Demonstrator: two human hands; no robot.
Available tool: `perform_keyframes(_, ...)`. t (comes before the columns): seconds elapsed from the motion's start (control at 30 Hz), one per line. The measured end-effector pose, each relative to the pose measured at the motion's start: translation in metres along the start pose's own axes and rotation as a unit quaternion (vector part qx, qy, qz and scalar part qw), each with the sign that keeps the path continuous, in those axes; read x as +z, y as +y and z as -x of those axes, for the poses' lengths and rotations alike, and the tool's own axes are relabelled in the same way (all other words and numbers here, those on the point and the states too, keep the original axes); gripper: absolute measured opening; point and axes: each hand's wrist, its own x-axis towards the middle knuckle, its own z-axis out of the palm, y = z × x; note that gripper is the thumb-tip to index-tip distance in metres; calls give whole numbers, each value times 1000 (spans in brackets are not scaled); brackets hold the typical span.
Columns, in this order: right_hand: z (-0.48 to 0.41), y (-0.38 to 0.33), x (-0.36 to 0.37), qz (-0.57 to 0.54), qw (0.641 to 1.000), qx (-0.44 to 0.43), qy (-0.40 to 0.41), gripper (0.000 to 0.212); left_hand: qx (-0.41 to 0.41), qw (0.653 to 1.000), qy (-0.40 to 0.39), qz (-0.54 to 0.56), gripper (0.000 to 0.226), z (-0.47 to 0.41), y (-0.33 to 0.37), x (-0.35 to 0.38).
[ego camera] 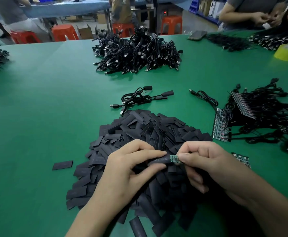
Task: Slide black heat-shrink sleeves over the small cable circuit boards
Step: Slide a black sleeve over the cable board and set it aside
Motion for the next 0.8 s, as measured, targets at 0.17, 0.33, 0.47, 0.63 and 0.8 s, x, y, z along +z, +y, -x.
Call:
perform_keyframes(0.17,0,0,3,35,999,1,-6,27,-1,1000,-13,5,21,4,-1,5)
perform_keyframes(0.33,0,1,5,62,998,4,-15,19,9,1000,-15,-4,20,5,-4,5)
perform_keyframes(0.47,0,0,6,49,998,-6,-29,15,13,1000,1,-26,19,4,-4,2)
perform_keyframes(0.63,2,-2,0,57,996,-65,27,14,13,999,22,-29,21,3,-2,-1)
perform_keyframes(0.8,1,2,4,144,977,-120,101,14,10,999,40,-29,20,3,-2,1)
